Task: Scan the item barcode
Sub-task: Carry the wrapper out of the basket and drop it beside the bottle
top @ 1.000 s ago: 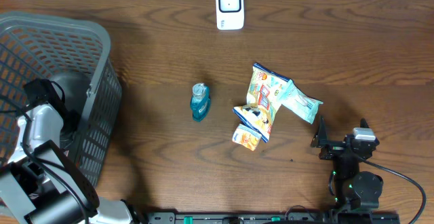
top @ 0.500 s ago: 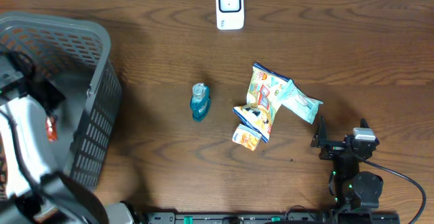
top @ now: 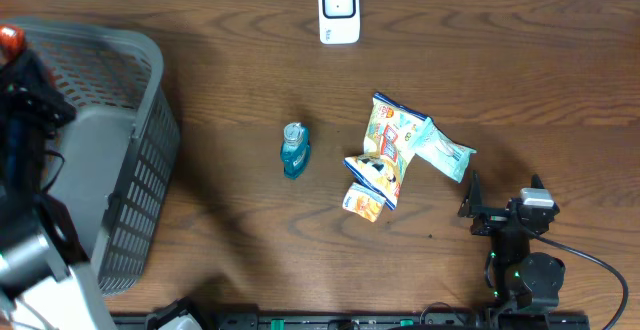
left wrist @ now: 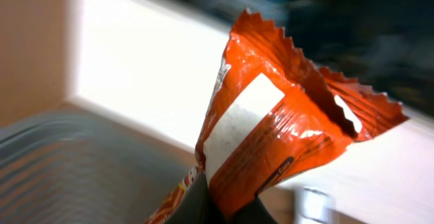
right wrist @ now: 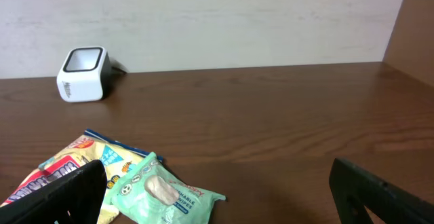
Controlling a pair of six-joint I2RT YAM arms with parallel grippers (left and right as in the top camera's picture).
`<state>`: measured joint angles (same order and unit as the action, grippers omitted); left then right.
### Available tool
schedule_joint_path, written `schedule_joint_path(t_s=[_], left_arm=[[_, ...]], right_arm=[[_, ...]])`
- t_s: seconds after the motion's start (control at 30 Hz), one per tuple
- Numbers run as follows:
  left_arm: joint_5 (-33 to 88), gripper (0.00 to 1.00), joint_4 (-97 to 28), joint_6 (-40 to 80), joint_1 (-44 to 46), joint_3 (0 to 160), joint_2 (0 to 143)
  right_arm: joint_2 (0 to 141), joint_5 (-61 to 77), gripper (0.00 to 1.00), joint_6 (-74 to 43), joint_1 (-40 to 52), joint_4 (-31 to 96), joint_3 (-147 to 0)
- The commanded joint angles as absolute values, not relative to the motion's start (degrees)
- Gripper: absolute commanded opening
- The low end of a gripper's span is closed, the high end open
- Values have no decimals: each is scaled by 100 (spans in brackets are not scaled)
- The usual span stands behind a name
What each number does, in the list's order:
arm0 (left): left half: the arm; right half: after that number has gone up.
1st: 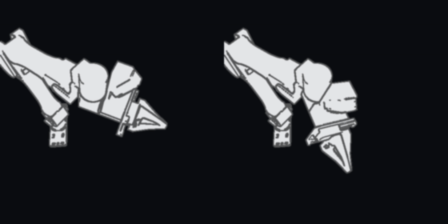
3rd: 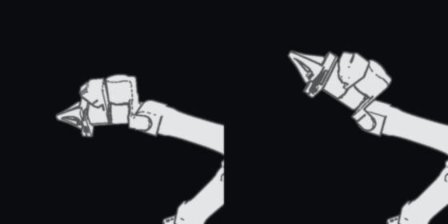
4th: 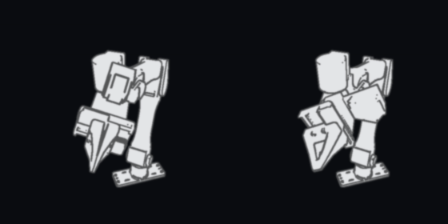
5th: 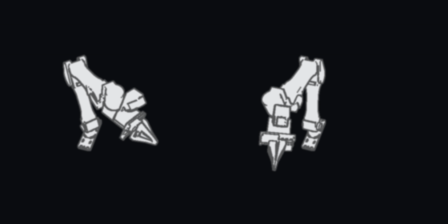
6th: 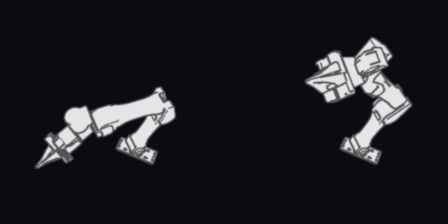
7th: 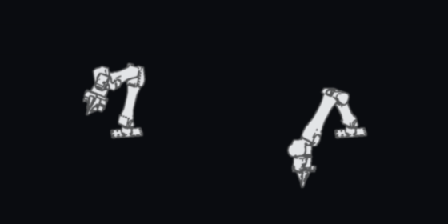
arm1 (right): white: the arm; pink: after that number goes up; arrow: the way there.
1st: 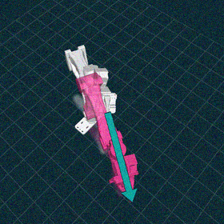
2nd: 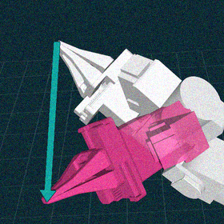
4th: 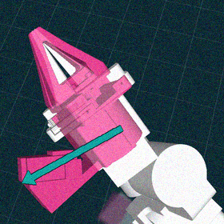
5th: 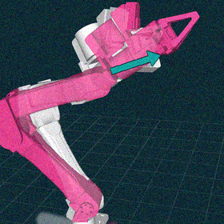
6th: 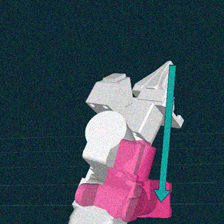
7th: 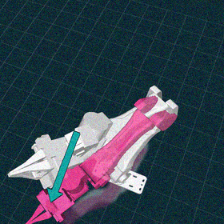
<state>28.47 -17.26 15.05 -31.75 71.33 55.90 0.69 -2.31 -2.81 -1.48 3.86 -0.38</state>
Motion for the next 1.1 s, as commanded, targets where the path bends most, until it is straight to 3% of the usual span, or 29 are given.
schedule_joint_path(t_s=[0.0,0.33,0.67,0.8,1.07], left_arm=[[4880,7,-1472,1831,-2606,7203,5295],[5061,7,-2403,1157,27,7148,5708],[2703,7,-3865,1090,2307,7148,6993],[1520,7,-4499,1903,2895,7148,7518],[849,7,-4532,3562,3492,7148,8549]], right_arm=[[45,-242,99,-314,-141,405,-32],[45,-242,99,-314,-141,405,-32],[45,-242,99,-314,-141,405,-32],[45,-242,99,-314,-141,408,-32],[45,-242,99,-314,-141,408,-32]])
